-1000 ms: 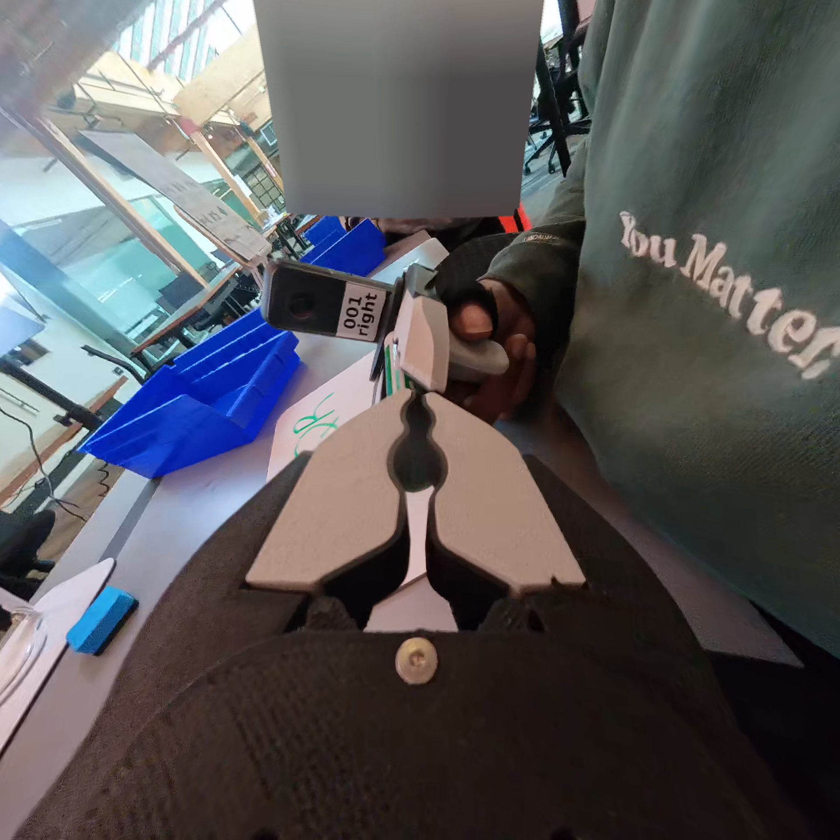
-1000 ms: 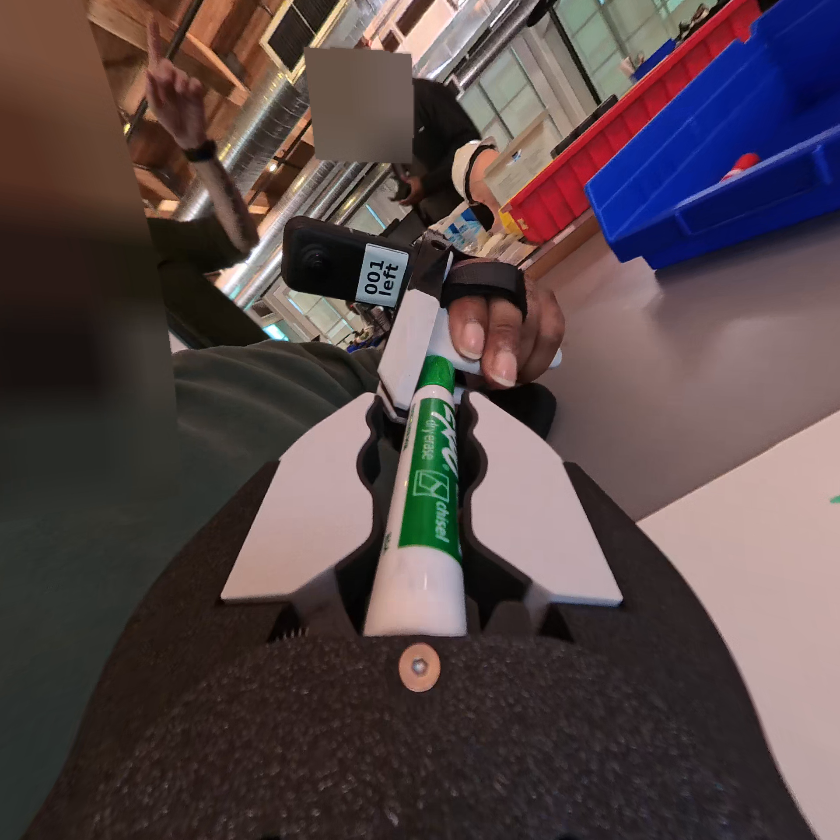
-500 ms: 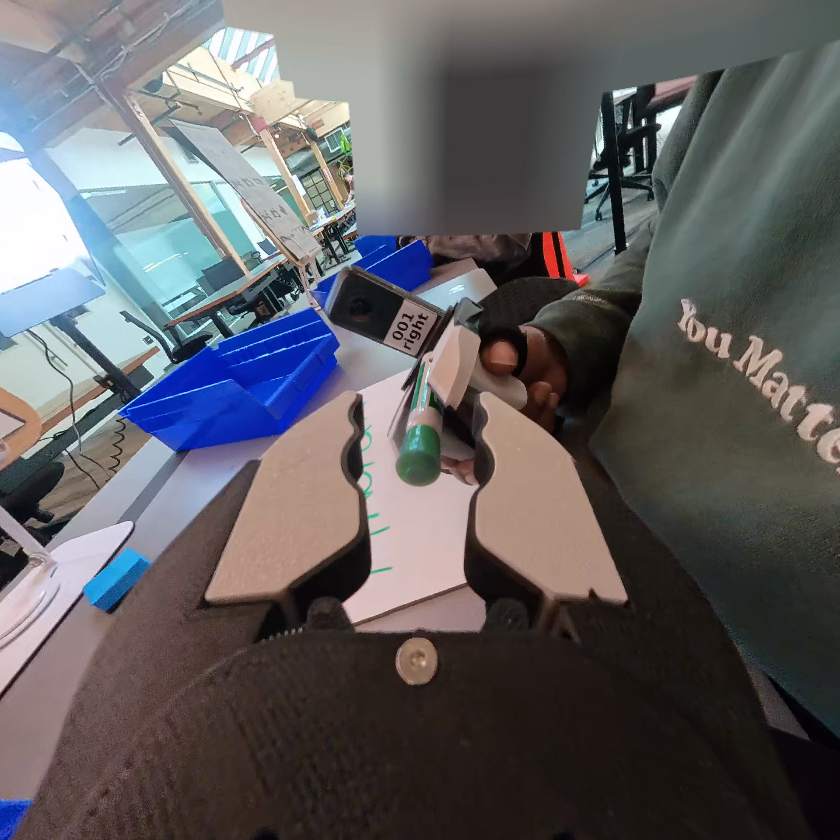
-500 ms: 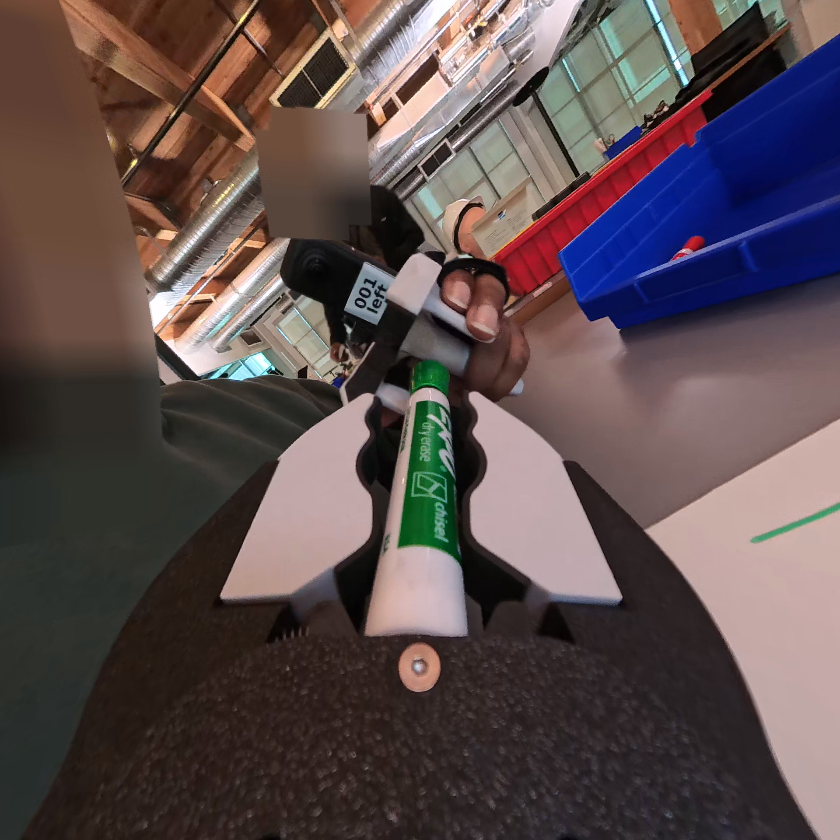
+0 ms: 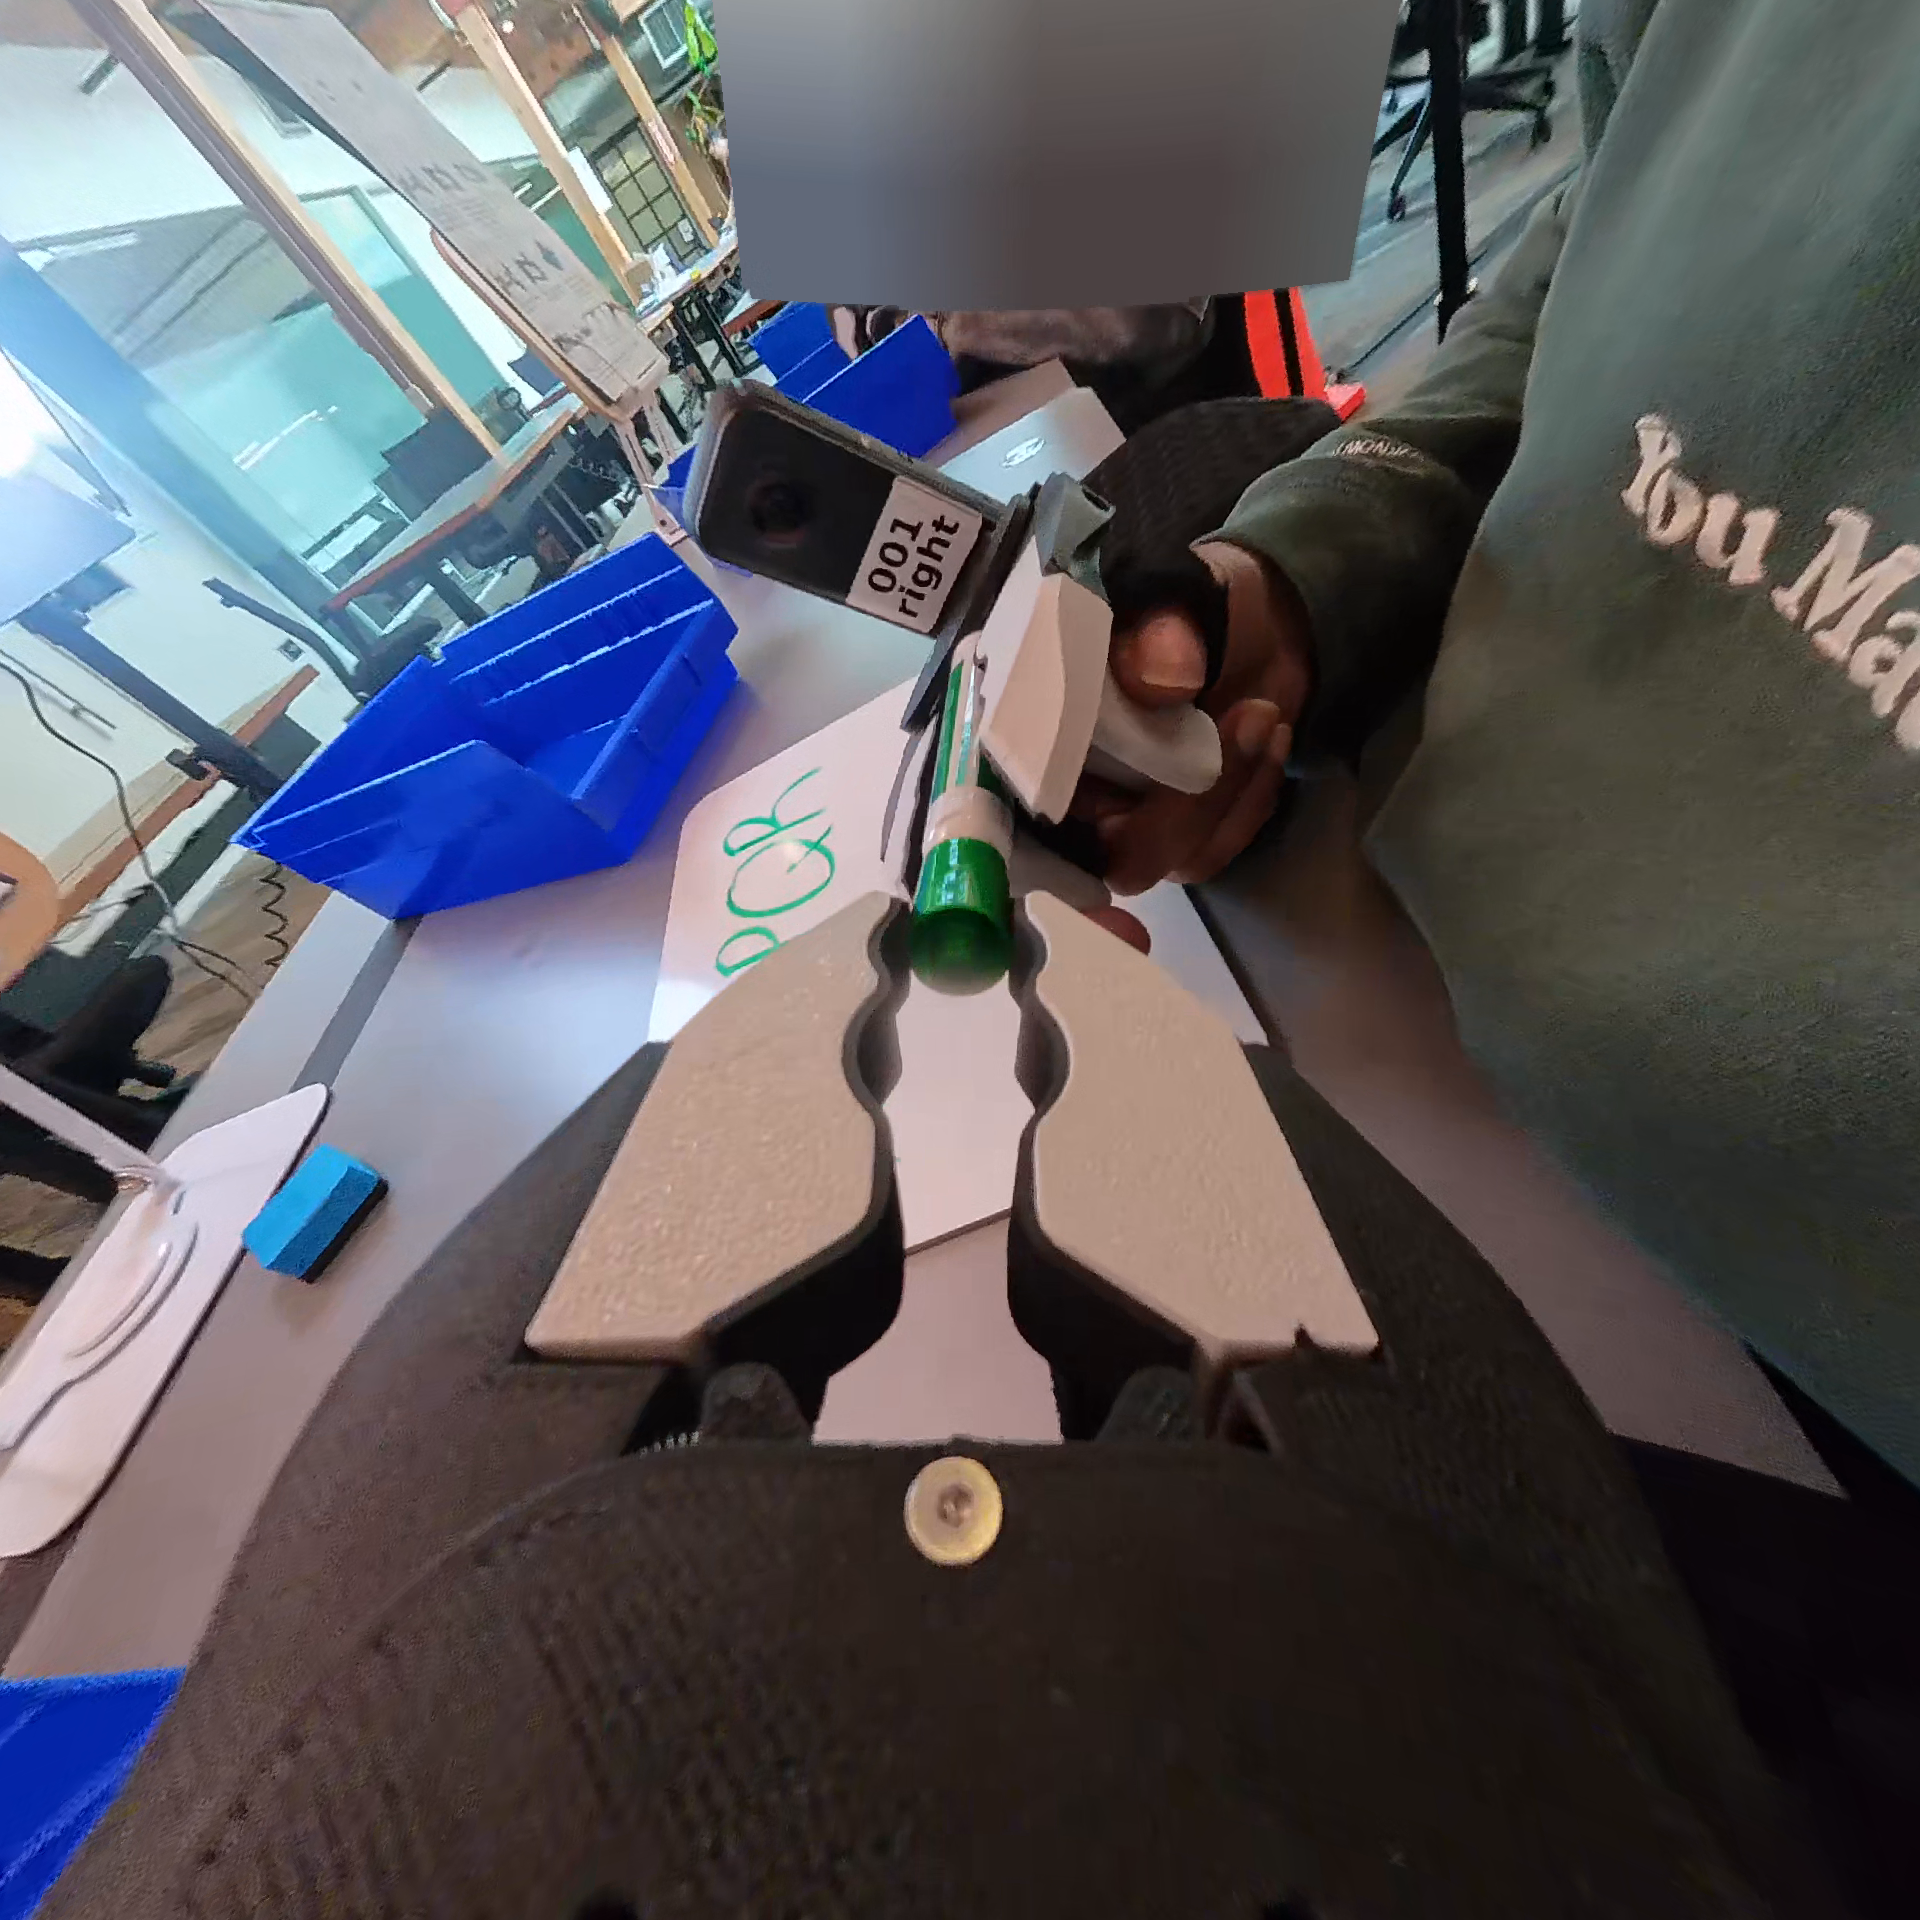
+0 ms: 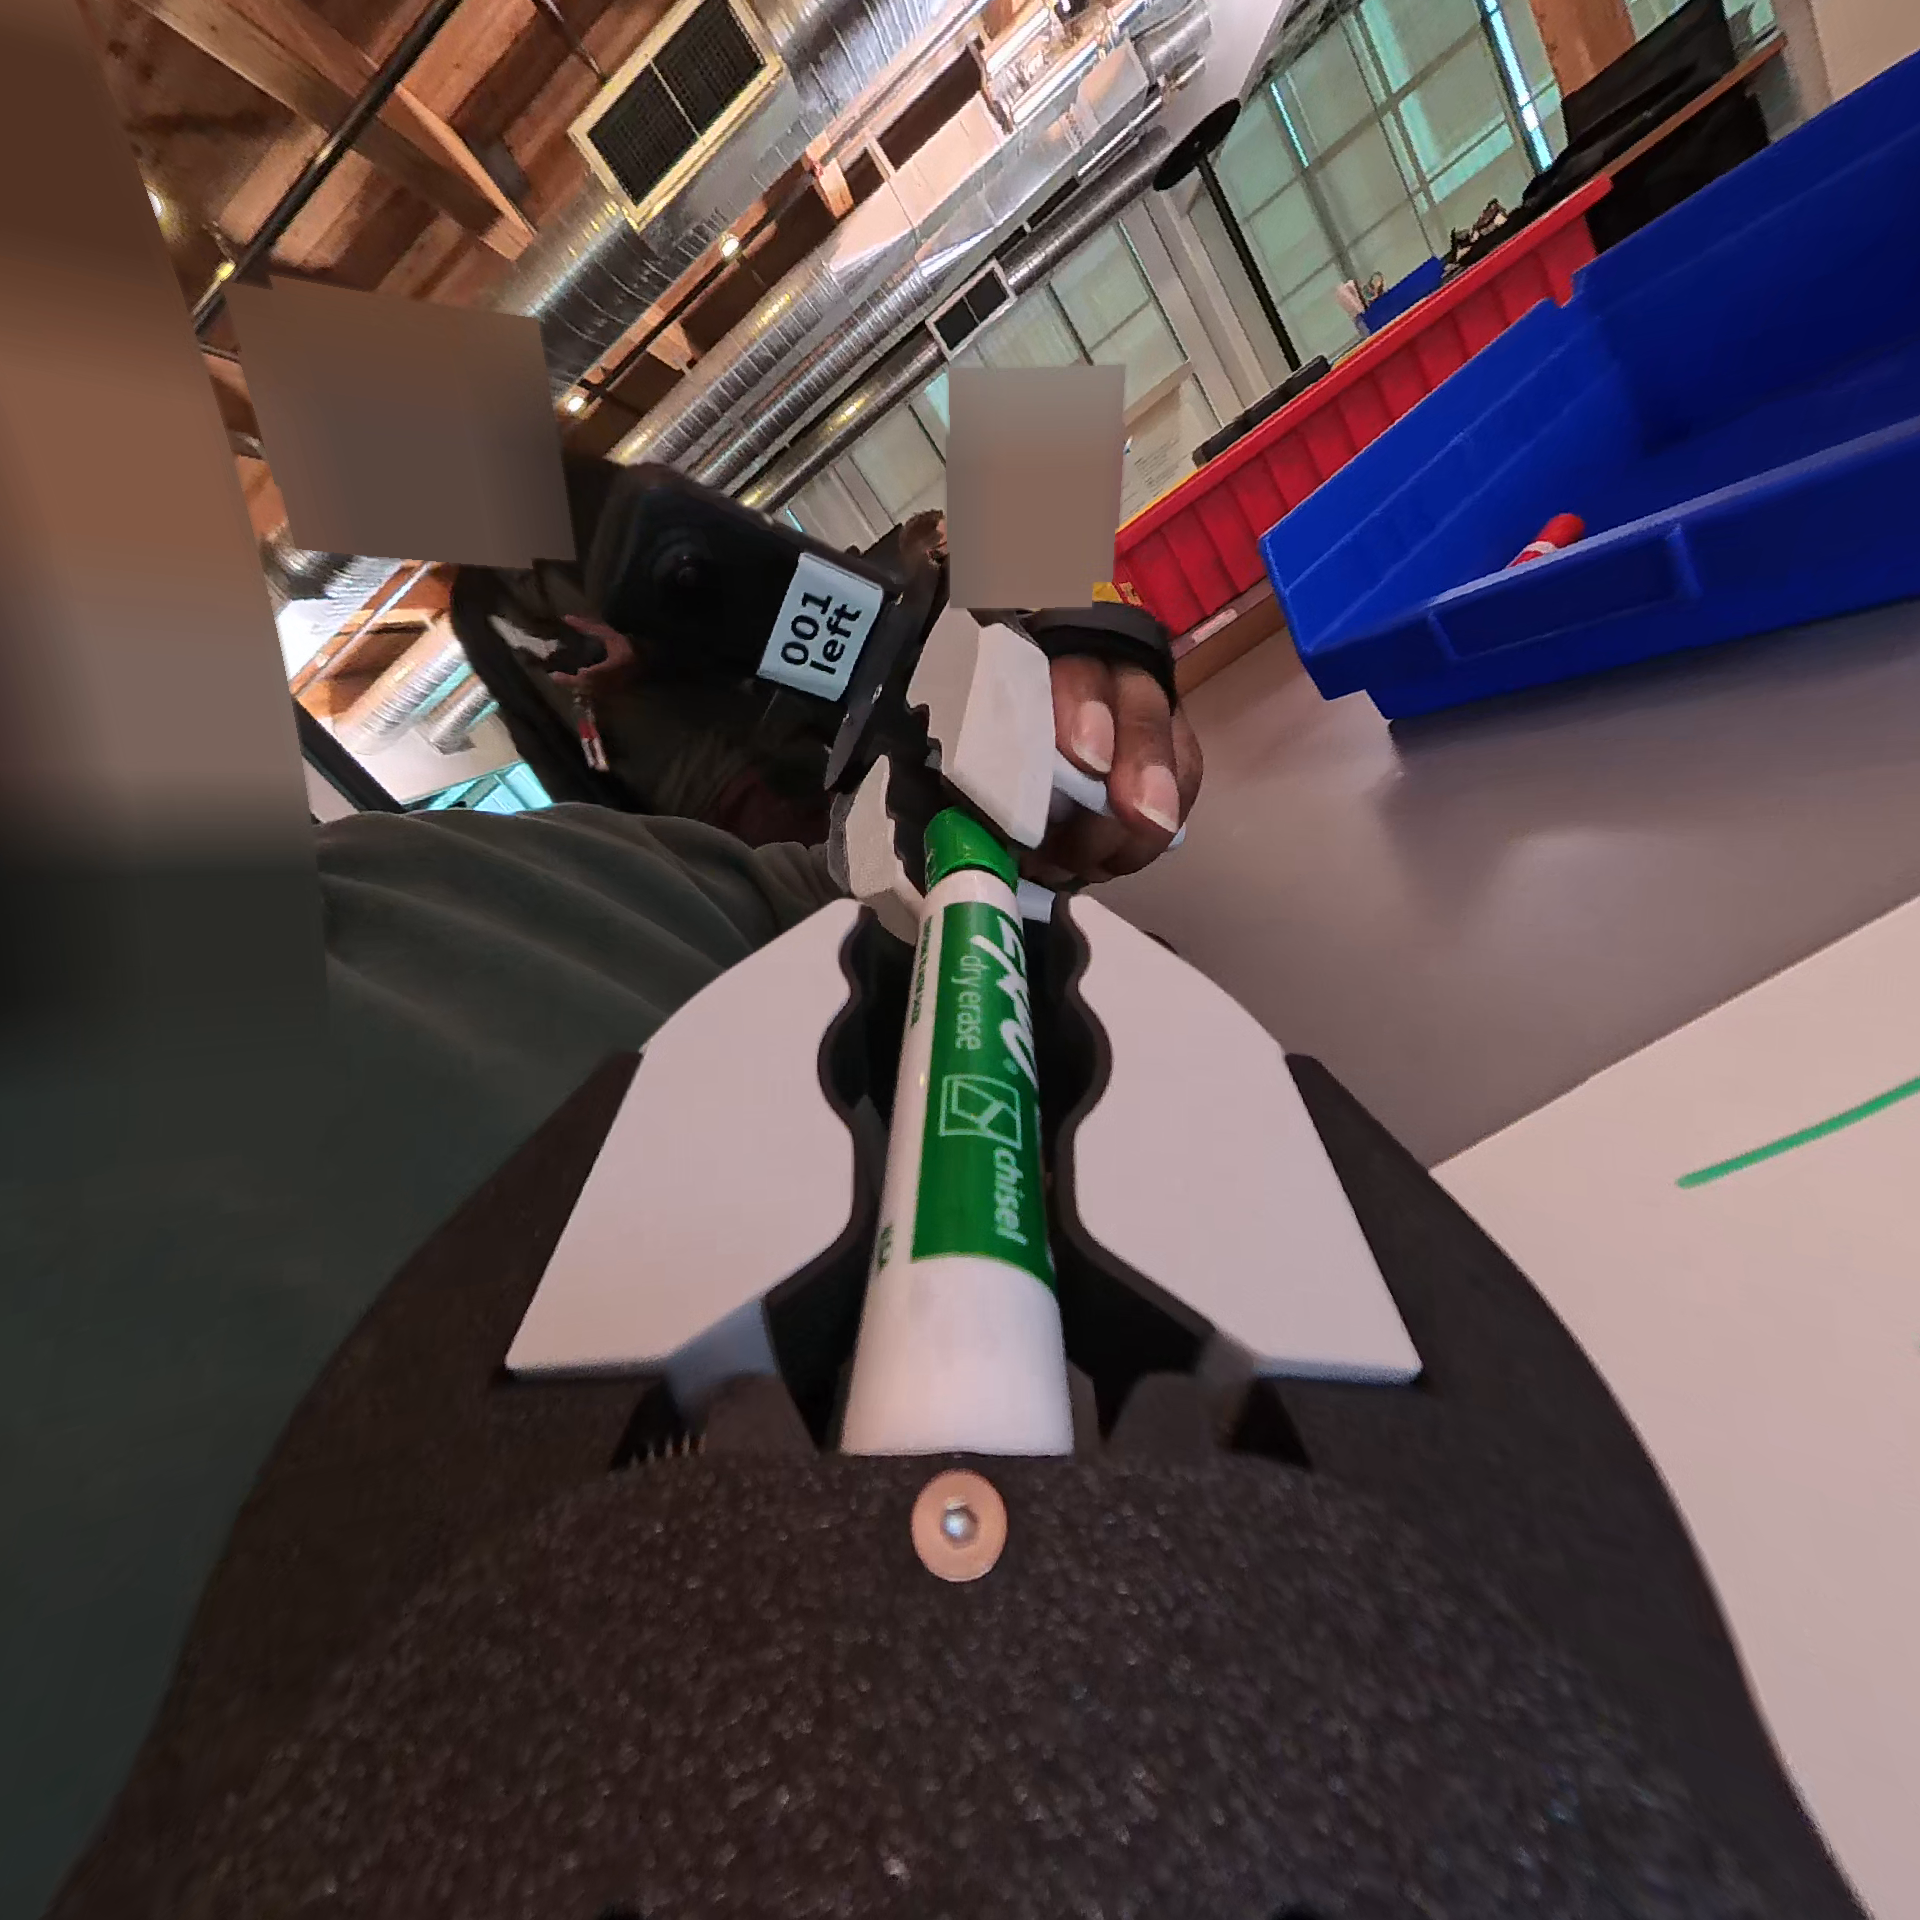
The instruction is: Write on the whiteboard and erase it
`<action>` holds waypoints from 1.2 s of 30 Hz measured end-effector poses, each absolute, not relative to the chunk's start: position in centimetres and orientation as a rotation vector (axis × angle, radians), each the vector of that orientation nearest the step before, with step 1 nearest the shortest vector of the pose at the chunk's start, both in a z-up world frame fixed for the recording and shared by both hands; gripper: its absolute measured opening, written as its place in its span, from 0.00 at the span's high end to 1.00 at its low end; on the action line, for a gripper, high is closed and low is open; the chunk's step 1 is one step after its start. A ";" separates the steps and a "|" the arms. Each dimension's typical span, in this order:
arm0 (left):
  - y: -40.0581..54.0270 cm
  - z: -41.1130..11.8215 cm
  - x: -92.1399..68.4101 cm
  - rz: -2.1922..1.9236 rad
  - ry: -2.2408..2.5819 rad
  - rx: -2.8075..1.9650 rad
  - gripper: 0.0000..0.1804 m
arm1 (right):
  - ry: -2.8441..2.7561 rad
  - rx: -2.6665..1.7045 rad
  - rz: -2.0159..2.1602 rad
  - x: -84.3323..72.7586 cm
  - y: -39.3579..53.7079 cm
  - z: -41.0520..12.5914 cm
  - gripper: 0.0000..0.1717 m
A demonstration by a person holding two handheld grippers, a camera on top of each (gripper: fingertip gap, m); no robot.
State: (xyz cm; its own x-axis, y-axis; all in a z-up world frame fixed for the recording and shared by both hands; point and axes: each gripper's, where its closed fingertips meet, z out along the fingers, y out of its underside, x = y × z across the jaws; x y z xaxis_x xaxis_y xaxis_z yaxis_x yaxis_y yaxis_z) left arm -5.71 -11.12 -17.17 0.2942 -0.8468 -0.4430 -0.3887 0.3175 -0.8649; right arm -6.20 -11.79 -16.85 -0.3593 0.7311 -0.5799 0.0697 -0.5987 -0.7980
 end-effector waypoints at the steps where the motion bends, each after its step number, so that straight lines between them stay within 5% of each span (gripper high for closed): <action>1: -11.1 -17.4 -5.6 -0.438 1.314 -1.282 0.90 | -1.062 -1.437 2.000 -6.2 -11.7 -17.0 0.81; 11: -11.2 -17.0 -5.5 -0.550 1.288 -1.284 0.89 | -1.101 -1.409 1.973 -6.2 -12.0 -16.7 0.80; 15: -10.8 -16.3 -6.5 -0.660 1.232 -1.315 0.89 | -1.246 -1.363 1.611 -5.3 -10.1 -16.0 0.69; 21: -9.9 -17.5 -7.2 -0.696 1.227 -1.395 0.89 | -1.654 -1.326 0.893 -3.8 -8.5 -17.9 0.75; 24: -10.0 -18.2 -6.8 -0.692 1.243 -1.418 0.89 | -1.791 -1.311 0.752 -4.2 -8.7 -19.5 0.88; 29: -8.5 -18.6 -7.1 -0.683 1.143 -1.464 0.89 | -1.794 -1.396 0.776 -4.1 -7.4 -20.2 0.89; 36: -6.0 -17.7 -9.5 -0.620 0.967 -1.481 0.89 | -1.024 -1.831 0.487 6.5 15.7 -15.3 0.89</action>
